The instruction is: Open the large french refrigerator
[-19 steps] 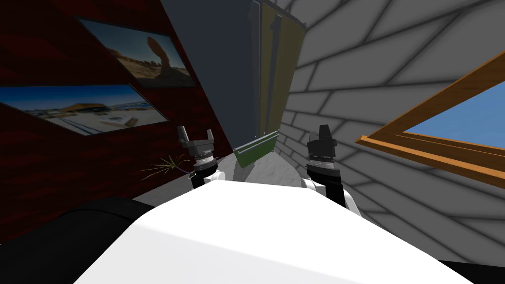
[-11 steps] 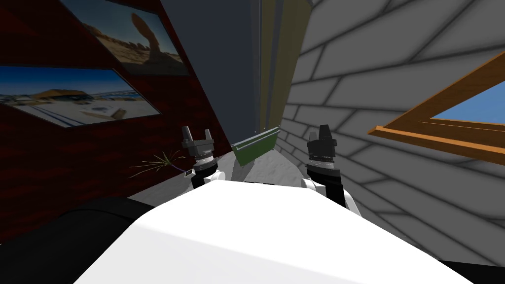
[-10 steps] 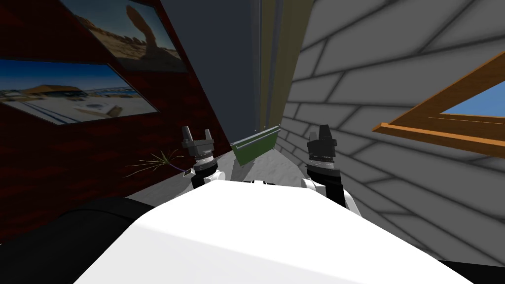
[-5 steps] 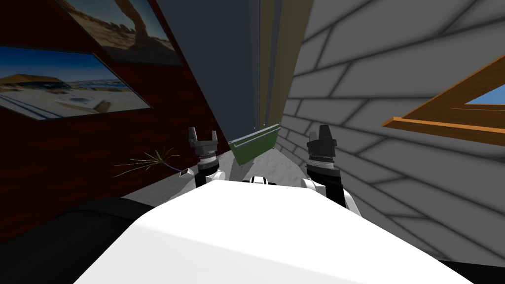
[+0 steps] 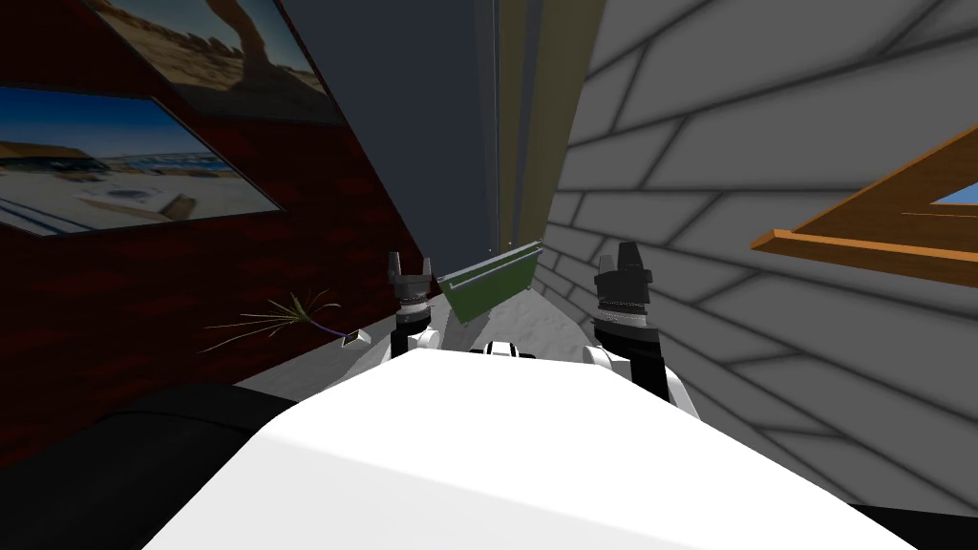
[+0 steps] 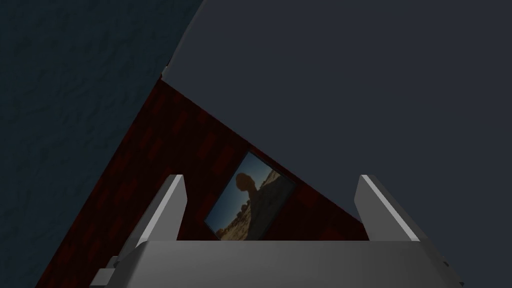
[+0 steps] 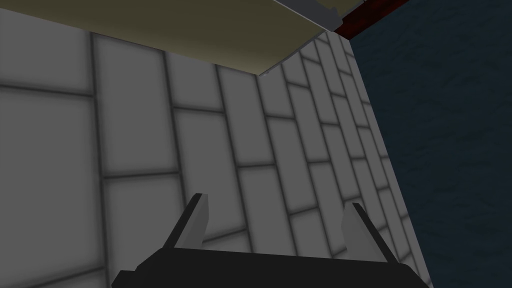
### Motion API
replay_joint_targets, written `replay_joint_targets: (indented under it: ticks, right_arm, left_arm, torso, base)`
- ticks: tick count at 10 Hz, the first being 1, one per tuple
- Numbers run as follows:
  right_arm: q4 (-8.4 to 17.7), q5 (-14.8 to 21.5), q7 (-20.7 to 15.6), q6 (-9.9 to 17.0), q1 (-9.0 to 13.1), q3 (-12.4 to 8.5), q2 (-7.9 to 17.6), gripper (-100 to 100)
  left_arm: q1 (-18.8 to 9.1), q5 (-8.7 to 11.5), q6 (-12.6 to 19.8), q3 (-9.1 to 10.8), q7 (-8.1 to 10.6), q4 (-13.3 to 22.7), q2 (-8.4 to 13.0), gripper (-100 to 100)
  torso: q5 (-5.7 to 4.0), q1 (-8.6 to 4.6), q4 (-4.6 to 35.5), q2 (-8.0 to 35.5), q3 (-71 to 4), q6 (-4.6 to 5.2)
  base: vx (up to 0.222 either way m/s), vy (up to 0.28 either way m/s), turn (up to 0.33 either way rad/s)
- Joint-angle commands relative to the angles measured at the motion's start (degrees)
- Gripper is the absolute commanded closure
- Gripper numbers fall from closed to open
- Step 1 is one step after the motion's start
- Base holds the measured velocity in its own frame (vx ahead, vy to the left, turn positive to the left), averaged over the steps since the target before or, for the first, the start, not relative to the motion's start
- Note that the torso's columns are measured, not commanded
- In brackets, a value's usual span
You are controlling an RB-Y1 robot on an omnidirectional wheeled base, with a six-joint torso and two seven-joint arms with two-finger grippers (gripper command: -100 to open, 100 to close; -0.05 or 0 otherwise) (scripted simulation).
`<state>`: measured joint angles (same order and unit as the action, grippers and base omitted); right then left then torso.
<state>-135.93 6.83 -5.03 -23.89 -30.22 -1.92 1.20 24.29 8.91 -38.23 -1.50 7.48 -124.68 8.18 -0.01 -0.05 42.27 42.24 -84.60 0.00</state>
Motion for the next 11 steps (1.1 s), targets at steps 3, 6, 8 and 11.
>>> replay_joint_targets:
  ticks: [3,6,8,11]
  right_arm:
    - [0.00,0.00,0.00,0.00,0.00,0.00,0.00,0]
    - [0.00,0.00,0.00,0.00,0.00,0.00,0.00,0]
    - [0.00,0.00,0.00,0.00,0.01,0.00,0.00,0]
    - [0.00,0.00,0.00,0.00,0.00,0.00,0.00,0]
  left_arm:
    - [-4.13,2.22,-2.93,-0.81,0.96,8.74,2.10,-100]
    - [-6.32,3.27,-4.27,-1.23,1.37,13.62,2.47,-100]
    - [-7.46,3.82,-4.97,-1.45,1.58,16.68,2.56,-100]
    - [-9.83,4.95,-6.40,-1.91,2.01,21.95,2.61,-100]
  torso:
    - [0.01,0.05,0.02,0.07,0.04,0.00]
    - [0.03,0.10,0.03,0.09,0.06,0.00]
    - [0.00,0.04,0.03,0.11,0.06,-0.01]
    - [0.02,0.07,0.00,0.03,0.01,-0.01]
  base:
    - [0.094,-0.048,-0.006]
    - [0.078,-0.033,-0.005]
    - [0.063,-0.035,-0.002]
    - [0.081,-0.032,-0.005]
